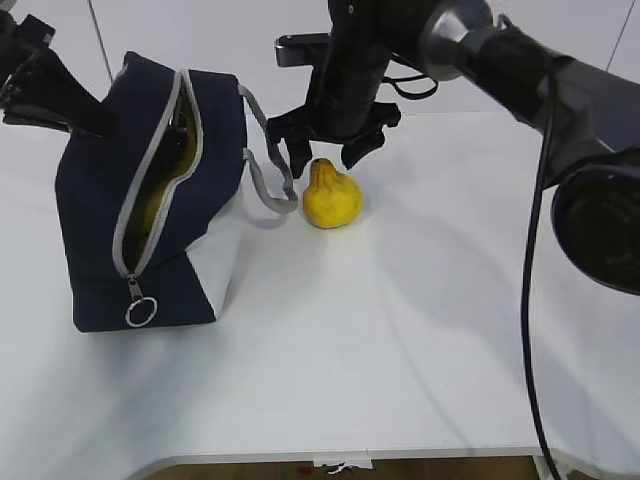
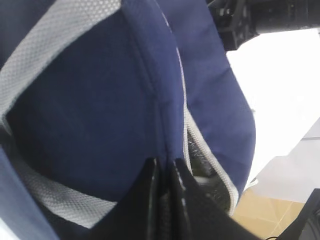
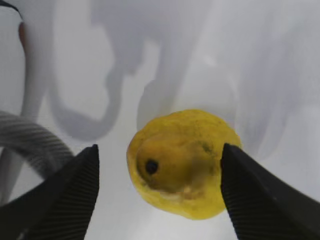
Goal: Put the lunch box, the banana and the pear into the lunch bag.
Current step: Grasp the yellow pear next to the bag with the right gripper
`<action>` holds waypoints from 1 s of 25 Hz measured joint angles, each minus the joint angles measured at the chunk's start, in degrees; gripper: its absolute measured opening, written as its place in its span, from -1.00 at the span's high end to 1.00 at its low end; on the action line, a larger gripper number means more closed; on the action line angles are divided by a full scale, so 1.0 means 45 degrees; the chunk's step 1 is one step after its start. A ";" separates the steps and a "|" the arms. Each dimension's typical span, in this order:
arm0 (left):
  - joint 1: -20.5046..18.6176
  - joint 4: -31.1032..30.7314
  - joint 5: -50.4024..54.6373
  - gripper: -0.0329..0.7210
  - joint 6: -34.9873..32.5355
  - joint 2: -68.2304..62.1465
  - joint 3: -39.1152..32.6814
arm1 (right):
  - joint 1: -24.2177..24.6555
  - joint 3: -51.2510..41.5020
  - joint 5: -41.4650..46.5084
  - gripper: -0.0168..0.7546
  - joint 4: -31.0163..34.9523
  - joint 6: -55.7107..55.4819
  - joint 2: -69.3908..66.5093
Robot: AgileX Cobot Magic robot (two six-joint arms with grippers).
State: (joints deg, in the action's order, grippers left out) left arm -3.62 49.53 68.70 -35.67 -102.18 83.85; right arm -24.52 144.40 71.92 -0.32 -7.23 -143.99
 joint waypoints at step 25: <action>0.0000 -0.0296 -0.0022 0.88 0.0000 0.0000 0.0000 | 0.0000 0.0459 -0.0052 0.16 -0.0351 -0.0049 -0.0402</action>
State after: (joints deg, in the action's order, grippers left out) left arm -3.62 48.20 68.60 -35.67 -102.18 83.85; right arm -24.52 146.47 71.69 -1.90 -7.45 -145.80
